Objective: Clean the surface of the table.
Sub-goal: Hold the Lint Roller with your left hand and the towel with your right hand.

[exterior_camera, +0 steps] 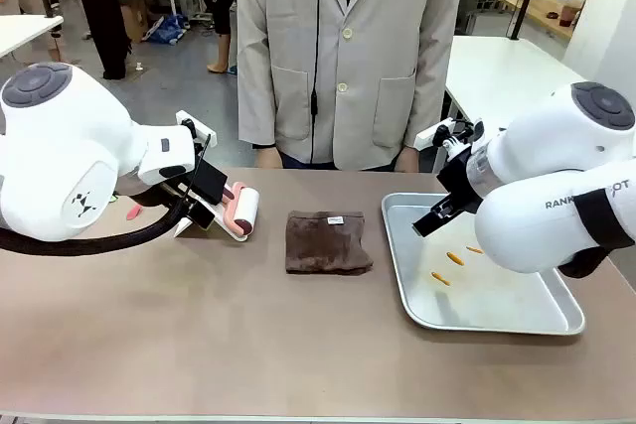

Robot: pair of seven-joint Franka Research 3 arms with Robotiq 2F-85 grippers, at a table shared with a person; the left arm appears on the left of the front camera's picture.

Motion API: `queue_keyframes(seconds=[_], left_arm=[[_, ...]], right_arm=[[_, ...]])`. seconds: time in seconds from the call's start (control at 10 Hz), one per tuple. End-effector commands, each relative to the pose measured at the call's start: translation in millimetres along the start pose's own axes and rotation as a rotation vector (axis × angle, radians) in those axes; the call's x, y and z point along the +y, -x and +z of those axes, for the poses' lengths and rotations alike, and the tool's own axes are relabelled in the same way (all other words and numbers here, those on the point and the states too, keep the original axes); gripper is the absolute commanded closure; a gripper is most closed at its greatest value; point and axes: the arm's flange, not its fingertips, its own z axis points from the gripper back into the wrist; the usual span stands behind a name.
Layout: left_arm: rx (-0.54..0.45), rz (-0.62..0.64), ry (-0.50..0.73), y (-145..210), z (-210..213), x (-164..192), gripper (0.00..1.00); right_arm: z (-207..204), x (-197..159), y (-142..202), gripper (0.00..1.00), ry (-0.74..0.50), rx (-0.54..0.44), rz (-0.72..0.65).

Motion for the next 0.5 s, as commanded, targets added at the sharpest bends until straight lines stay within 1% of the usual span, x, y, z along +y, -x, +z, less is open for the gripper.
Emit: queue_keyframes(seconds=[0.0,0.4], left_arm=[[0.0,0.0,0.0,0.0,0.0,0.0,0.0],[0.0,0.0,0.0,0.0,0.0,0.0,0.0]], right_arm=[[0.1,0.0,-0.1,0.0,0.0,0.0,0.0],[0.1,0.0,-0.1,0.0,0.0,0.0,0.0]])
